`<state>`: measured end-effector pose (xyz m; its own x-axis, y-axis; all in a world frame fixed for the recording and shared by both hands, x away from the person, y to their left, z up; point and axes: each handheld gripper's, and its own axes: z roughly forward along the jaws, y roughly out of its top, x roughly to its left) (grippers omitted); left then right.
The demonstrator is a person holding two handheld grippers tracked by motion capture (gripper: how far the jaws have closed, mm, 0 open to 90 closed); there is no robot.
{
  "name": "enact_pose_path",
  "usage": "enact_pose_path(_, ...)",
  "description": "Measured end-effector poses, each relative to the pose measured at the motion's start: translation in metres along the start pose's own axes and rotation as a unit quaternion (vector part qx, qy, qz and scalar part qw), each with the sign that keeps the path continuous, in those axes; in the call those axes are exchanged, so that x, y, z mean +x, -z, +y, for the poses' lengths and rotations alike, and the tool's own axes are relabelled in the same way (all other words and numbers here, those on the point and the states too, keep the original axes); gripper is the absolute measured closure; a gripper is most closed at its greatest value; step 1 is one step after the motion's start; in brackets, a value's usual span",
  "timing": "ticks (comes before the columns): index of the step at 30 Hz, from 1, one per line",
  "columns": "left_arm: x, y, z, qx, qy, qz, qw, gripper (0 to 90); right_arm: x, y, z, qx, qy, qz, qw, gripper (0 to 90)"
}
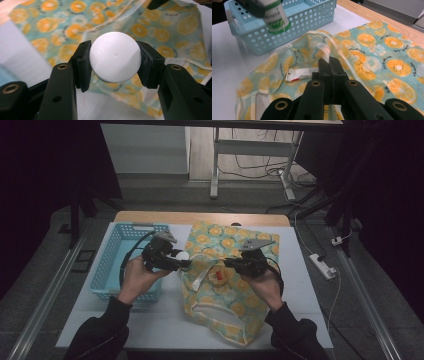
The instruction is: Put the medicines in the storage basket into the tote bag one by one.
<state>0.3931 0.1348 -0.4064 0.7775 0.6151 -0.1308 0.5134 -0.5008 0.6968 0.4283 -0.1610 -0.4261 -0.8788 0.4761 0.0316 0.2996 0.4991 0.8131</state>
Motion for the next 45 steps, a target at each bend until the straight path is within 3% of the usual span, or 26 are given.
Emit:
enact_pose_path(7,-0.018,-0.026,0.009,0.018,-0.025,-0.019,0.9993,50.3,0.000,0.001,0.000,-0.001,0.001,-0.001,1.0000,90.0)
enact_pose_path(18,-0.029,-0.061,0.015,0.038,-0.043,-0.026,0.9980,50.3,0.000,0.001,0.000,-0.001,0.002,-0.001,1.0000,90.0)
enact_pose_path(33,-0.024,-0.095,0.030,0.048,-0.041,-0.013,0.9979,50.3,0.000,0.000,0.000,-0.002,0.002,-0.001,1.0000,90.0)
enact_pose_path(45,-0.013,-0.115,0.035,0.045,-0.027,-0.008,0.9986,50.2,-0.003,0.001,-0.001,-0.001,0.000,-0.004,1.0000,90.0)
